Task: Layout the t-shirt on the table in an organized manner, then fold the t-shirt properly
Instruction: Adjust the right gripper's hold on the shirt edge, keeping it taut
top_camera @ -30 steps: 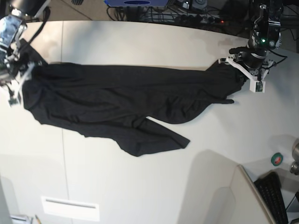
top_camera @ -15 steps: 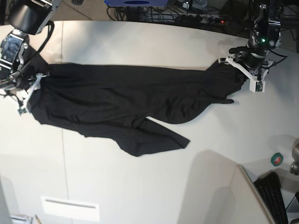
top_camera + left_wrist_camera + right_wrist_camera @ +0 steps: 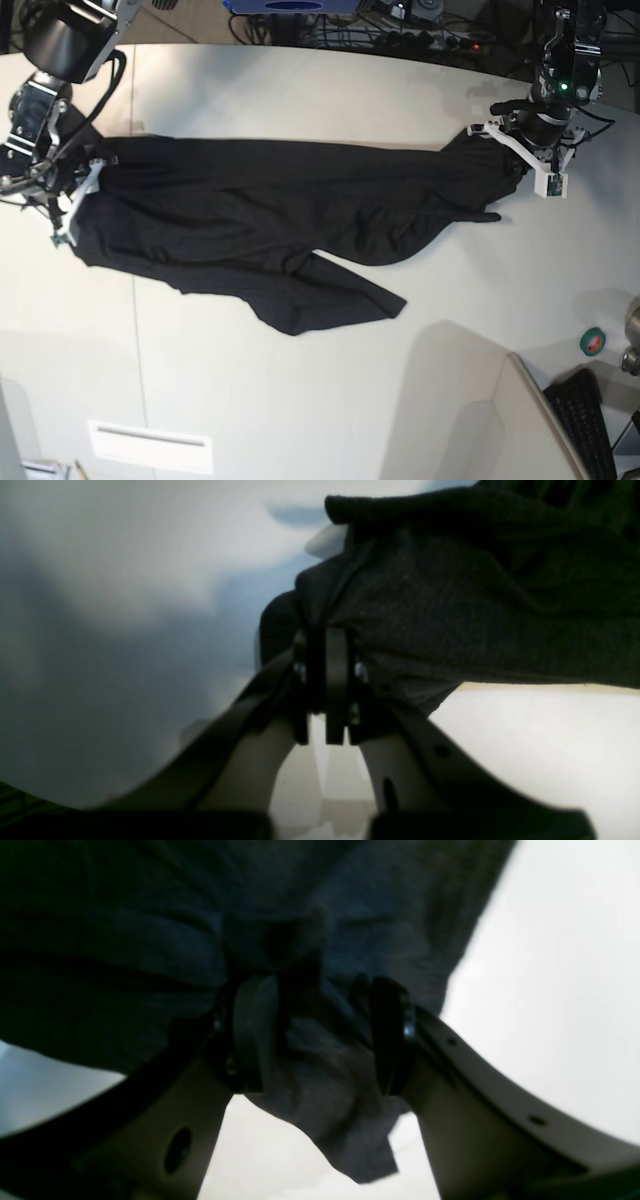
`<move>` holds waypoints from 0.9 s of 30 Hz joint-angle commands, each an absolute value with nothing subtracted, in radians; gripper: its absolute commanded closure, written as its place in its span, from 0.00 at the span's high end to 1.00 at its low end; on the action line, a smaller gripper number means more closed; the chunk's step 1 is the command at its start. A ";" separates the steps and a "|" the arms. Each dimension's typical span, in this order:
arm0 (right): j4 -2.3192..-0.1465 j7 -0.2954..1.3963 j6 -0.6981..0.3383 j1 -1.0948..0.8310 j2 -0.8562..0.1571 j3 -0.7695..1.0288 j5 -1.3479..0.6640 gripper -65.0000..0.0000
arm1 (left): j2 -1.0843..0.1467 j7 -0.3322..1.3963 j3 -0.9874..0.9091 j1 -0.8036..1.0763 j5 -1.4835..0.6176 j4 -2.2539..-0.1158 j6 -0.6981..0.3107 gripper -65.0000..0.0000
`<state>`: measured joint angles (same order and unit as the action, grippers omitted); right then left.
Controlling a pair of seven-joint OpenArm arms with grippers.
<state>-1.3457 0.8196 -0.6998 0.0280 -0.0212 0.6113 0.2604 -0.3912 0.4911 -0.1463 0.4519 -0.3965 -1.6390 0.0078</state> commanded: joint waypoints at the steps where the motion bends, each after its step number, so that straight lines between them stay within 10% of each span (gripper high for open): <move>1: -1.356 0.812 -0.698 0.041 -0.033 0.613 0.257 0.43 | -0.406 0.475 -0.154 0.452 -0.397 -1.655 0.013 0.00; 7: -1.366 0.819 -0.698 0.038 -0.033 0.619 0.257 0.00 | -0.406 0.475 -0.154 0.452 -0.397 -1.655 0.013 0.00; 24: -1.552 0.881 -0.698 -0.059 0.016 0.621 0.257 0.00 | -0.403 0.475 -0.154 0.447 -0.397 -1.655 0.013 0.00; 27: -1.475 0.863 -0.698 -0.022 0.007 0.622 0.257 0.38 | -0.403 0.475 -0.154 0.447 -0.397 -1.655 0.013 0.00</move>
<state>-1.4628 0.8639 -0.6975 -0.0273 0.0185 0.6182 0.2577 -0.3885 0.4911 -0.1471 0.4488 -0.3965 -1.6390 0.0078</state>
